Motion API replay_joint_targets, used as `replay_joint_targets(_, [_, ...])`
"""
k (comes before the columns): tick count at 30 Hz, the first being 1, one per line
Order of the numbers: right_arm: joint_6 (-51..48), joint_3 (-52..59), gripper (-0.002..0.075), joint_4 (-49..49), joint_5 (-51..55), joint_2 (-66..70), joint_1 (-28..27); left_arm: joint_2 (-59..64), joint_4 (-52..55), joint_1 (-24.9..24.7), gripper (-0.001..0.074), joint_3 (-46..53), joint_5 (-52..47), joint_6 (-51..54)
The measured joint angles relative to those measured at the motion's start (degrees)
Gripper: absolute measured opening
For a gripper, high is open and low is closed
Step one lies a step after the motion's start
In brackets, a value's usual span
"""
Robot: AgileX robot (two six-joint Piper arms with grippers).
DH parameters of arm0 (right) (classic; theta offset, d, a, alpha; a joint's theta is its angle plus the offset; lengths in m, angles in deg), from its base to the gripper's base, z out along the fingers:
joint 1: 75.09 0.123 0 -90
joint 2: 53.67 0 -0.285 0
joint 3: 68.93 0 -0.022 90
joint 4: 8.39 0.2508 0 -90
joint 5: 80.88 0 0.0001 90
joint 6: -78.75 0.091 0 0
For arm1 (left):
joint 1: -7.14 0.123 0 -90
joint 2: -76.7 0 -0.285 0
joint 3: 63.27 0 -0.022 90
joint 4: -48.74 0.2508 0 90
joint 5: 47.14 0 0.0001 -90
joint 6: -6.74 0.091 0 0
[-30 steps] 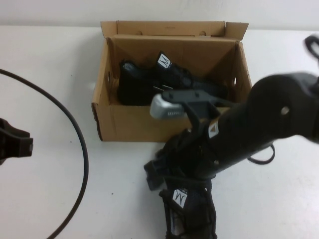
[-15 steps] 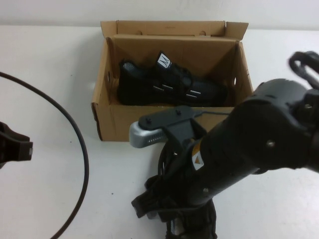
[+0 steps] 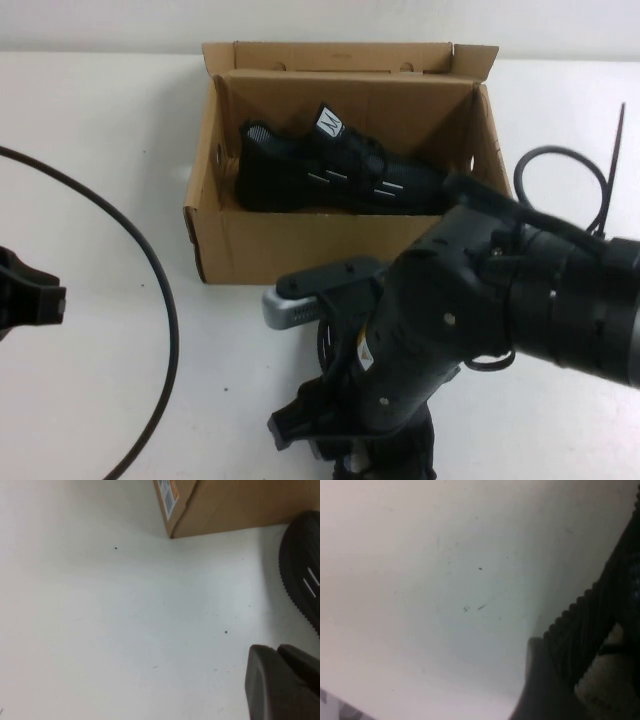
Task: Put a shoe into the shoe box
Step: Pick up the shoe from the table
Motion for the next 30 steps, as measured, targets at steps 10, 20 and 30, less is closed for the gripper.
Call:
replay_joint_targets(10, [1.0, 6.1, 0.0340, 1.0, -7.8, 0.2, 0.0, 0.0, 0.3, 0.0, -0.0001, 0.0, -0.1, 0.0])
replay_joint_targets(20, [1.0, 6.6, 0.0288, 0.5, -12.2, 4.7, 0.0, 0.0, 0.3, 0.0, -0.0001, 0.0, -0.1, 0.0])
replay_joint_targets(30, [0.5, 6.6, 0.0015, -0.9, -11.3, 5.6, 0.0, 0.0, 0.3, 0.0, -0.0001, 0.0, -0.4, 0.0])
